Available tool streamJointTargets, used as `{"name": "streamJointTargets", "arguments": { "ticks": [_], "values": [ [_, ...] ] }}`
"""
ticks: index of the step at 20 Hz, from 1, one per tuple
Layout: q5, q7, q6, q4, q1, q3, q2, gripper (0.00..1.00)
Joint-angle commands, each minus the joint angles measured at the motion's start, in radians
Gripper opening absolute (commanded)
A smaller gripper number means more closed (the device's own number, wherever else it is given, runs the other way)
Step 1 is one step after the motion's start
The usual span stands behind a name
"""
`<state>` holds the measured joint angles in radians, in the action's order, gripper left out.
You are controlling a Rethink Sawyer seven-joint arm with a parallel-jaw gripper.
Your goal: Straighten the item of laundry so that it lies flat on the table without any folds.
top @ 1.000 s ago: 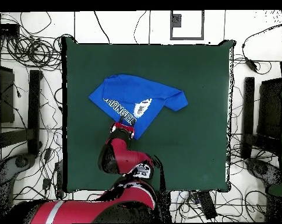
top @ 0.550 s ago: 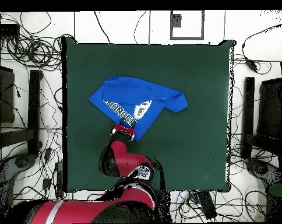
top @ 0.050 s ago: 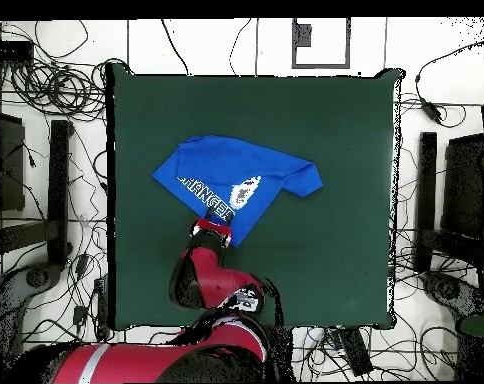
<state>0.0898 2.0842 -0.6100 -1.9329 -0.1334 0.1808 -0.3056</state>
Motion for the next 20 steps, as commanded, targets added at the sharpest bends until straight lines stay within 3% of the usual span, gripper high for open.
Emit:
{"name": "streamJointTargets", "arguments": {
  "ticks": [1, 20],
  "values": [
    [-0.041, 0.226, 0.029, -0.125, 0.015, -0.105, 0.064, 1.0],
    [-0.064, 0.229, -0.115, -0.222, -0.021, -0.079, 0.11, 1.0]
  ]
}}
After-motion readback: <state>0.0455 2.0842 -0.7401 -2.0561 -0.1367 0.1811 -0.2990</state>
